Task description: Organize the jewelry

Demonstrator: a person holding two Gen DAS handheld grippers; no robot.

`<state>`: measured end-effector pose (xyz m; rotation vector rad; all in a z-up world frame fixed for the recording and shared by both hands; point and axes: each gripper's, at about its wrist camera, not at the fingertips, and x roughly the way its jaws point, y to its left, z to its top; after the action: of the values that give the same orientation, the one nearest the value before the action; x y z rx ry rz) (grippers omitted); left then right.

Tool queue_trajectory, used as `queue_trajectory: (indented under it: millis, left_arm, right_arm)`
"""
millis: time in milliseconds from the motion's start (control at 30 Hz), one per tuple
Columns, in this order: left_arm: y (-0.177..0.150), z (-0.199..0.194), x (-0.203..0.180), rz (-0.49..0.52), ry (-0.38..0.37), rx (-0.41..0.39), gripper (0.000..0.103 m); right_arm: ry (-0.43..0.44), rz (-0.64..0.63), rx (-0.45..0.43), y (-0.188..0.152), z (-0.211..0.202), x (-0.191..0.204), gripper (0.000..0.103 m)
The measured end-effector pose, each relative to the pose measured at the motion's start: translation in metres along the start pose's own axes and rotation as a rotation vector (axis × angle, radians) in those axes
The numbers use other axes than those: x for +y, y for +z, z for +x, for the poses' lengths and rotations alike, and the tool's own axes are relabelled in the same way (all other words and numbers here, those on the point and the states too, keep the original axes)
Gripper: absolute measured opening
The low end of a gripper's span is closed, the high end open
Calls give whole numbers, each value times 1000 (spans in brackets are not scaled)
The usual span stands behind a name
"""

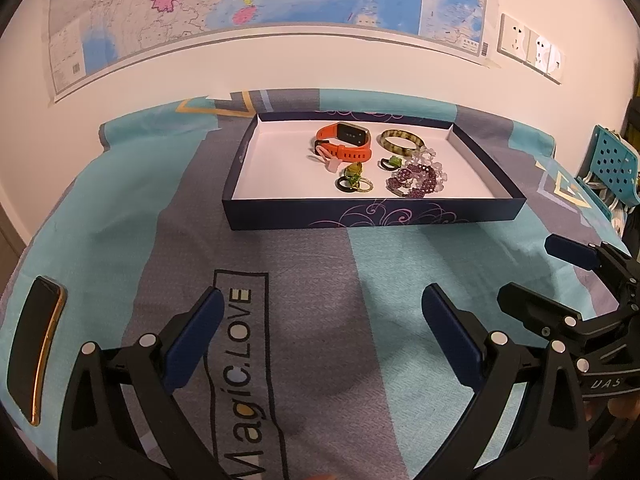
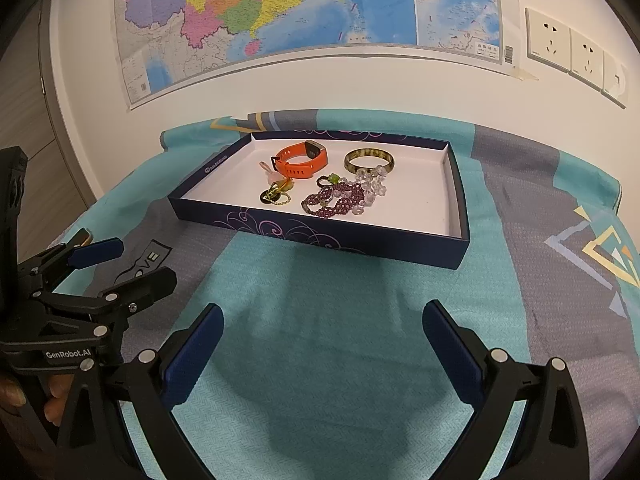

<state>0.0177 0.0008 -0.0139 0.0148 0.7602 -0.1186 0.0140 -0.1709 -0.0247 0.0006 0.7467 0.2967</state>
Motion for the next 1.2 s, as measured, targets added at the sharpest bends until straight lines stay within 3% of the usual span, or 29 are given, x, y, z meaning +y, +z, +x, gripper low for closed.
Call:
queue_trajectory:
  millis: [267,567,933,1200]
  left_arm:
    - [-1,7,2,-14,-16,36,98]
    - [-3,29,16,-31,-2,145,97]
    - [7,36,81,-85,71,149,98]
    - [12,50,121,-79,135,177,98]
  right_arm:
    - [-6,2,6,0,0,-2,96]
    - [-68,-5,102,-3,10,-31,96]
    - [-323,138,176,6,15,-185,96]
    - [-292,200,178,16,26,-245,98]
